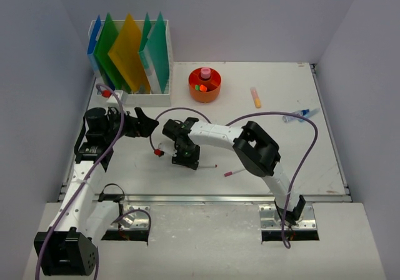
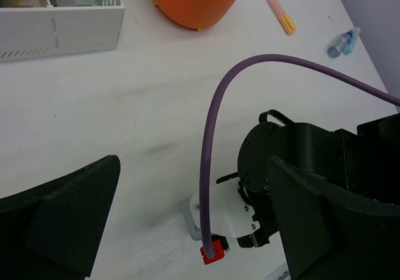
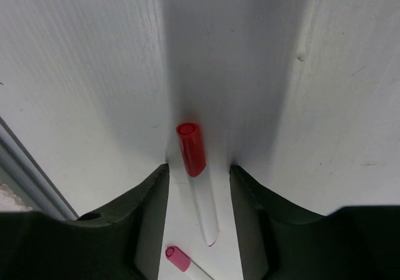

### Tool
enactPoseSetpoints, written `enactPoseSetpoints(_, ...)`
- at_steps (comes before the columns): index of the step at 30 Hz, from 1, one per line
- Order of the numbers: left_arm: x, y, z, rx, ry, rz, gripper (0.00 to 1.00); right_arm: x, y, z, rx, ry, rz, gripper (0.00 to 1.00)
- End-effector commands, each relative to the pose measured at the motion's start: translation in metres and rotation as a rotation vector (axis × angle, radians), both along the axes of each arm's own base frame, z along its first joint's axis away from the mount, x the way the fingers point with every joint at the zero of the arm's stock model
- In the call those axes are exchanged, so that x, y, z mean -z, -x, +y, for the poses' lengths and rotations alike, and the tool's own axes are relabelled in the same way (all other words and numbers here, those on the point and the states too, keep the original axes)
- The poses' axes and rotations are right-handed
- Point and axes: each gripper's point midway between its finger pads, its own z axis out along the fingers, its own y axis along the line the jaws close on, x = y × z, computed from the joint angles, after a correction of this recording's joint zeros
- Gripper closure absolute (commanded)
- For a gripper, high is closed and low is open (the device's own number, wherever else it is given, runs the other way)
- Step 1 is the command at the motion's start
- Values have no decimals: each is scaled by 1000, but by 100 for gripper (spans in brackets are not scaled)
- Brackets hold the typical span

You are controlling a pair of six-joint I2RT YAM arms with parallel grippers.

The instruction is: Organize the desk

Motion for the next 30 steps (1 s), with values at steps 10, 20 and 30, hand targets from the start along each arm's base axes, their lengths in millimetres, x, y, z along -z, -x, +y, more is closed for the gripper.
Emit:
enactPoseSetpoints(10, -22, -15, 2, -17, 10, -51, 0, 7, -56, -47, 119, -40, -116, 100)
enactPoseSetpoints(20, -19, -15, -6, 16, 69, -73, 0, -159, -183, -42, 390, -773, -309, 100)
enactPoseSetpoints(30, -15, -24, -9, 32, 85, -143, 0, -293, -324, -108, 697, -1300, -918, 100)
